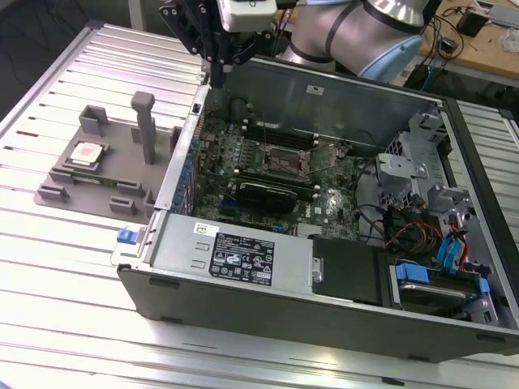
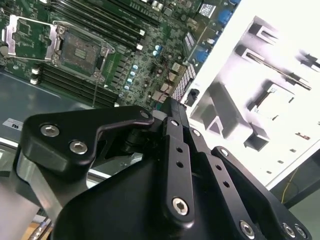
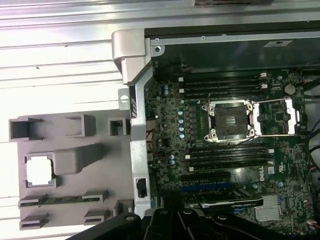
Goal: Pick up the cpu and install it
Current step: 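Reach for the cpu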
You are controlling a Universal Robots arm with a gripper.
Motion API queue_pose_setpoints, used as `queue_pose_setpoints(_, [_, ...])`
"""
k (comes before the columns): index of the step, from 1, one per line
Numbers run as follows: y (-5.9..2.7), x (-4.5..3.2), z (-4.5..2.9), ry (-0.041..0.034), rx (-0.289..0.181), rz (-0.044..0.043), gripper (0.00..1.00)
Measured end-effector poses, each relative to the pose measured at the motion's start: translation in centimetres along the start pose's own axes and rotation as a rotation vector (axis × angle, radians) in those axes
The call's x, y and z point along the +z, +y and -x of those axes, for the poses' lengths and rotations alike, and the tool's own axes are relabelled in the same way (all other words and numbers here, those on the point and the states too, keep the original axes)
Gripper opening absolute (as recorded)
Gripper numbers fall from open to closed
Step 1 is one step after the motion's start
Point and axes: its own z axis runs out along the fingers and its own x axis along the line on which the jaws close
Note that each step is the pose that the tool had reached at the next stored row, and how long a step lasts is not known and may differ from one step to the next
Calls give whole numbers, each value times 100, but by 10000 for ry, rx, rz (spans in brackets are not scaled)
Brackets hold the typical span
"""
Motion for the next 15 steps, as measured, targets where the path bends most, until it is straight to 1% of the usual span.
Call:
queue_pose_setpoints(9, [16,-3,-141,0,9,-1,11])
queue_pose_setpoints(10, [18,-3,-175,0,11,-1,11])
queue_pose_setpoints(15, [24,-3,-270,-1,14,0,11])
